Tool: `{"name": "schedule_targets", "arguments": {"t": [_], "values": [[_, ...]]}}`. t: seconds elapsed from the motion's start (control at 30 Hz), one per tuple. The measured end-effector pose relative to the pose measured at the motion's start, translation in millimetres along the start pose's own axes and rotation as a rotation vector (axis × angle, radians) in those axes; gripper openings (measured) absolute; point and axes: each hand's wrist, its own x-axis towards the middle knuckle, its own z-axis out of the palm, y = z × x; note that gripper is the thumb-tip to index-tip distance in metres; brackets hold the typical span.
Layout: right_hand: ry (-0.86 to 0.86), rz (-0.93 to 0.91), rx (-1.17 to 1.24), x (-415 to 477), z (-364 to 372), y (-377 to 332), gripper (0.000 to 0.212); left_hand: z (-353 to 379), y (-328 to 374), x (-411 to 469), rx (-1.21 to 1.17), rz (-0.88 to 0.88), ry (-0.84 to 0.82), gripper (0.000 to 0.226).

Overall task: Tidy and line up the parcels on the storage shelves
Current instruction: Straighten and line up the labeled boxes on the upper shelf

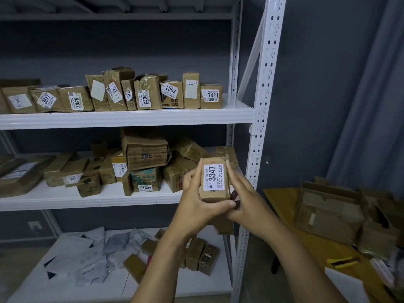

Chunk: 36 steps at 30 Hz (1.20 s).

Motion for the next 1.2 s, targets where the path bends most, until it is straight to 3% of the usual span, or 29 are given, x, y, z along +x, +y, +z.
{"name": "schedule_targets", "arguments": {"t": [0.17,0.3,0.4,0.47,0.57,0.67,0.8,0.93,1.07,1.2], "values": [[0.010,0.039,0.177,-1,-31,-1,0.094,-14,-3,-3,-0.159,-0.015,0.134,0.056],[0.094,0.029,0.186,-3,-56,-4,0.089,-15,7,0,-0.185,-0.002,0.011,0.047],[0.013,0.024,0.161,-9,-70,-11,0.074,-11,16,3,-0.196,0.002,-0.102,0.053],[0.024,0.049,0.139,-12,-74,-13,0.061,-7,20,7,-0.208,0.006,-0.080,0.059],[0.195,0.110,0.141,-14,-77,-9,0.041,1,17,16,-0.043,0.036,0.077,0.064],[0.373,0.185,0.211,-17,-81,-8,0.033,15,15,17,0.190,0.076,0.040,0.082],[0.460,0.213,0.401,-22,-90,-12,0.030,35,15,24,0.650,0.198,0.011,0.130],[0.379,0.224,0.293,-29,-105,-23,0.029,34,21,44,0.724,0.377,0.072,0.123],[0.346,0.101,0.271,-34,-124,-50,0.063,19,44,65,0.699,0.525,-0.071,0.117],[0.537,0.002,0.074,-30,-136,-72,0.057,14,74,89,0.718,0.619,-0.093,0.117]]}}
